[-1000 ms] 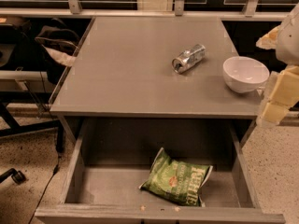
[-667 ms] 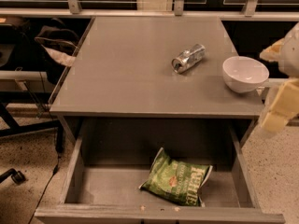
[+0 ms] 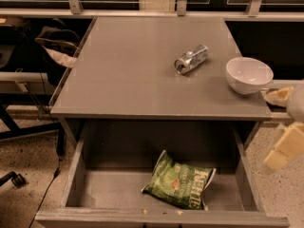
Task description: Pick green jalapeno chip bag from top drawer and place on counter
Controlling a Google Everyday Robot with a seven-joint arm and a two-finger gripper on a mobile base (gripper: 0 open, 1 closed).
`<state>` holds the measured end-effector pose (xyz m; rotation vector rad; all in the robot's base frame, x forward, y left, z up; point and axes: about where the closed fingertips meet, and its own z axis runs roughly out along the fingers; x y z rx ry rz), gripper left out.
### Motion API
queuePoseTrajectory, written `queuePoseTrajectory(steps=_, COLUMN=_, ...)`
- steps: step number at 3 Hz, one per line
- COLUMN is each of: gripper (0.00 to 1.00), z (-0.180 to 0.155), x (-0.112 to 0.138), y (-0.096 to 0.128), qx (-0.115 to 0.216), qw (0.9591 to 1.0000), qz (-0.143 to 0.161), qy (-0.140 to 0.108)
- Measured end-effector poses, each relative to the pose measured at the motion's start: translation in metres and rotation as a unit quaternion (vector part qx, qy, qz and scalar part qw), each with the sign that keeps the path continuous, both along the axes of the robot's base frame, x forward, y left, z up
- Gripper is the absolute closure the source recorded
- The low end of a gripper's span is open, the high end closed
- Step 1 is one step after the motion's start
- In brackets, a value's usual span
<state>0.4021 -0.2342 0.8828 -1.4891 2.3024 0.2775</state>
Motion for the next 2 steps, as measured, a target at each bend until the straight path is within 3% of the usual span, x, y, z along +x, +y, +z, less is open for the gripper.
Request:
queuePoseTrajectory(steps=1, gripper=0.00, z=-0.028, x=-0.015, y=0.003, qx=0.074, qw=0.9972, qz=0.008, qy=-0.004)
queuePoseTrajectory(steps=2, gripper=0.00, z=-0.048, x=-0.030, y=0.004, qx=0.110, qw=0.9935, qz=-0.018, qy=-0.024)
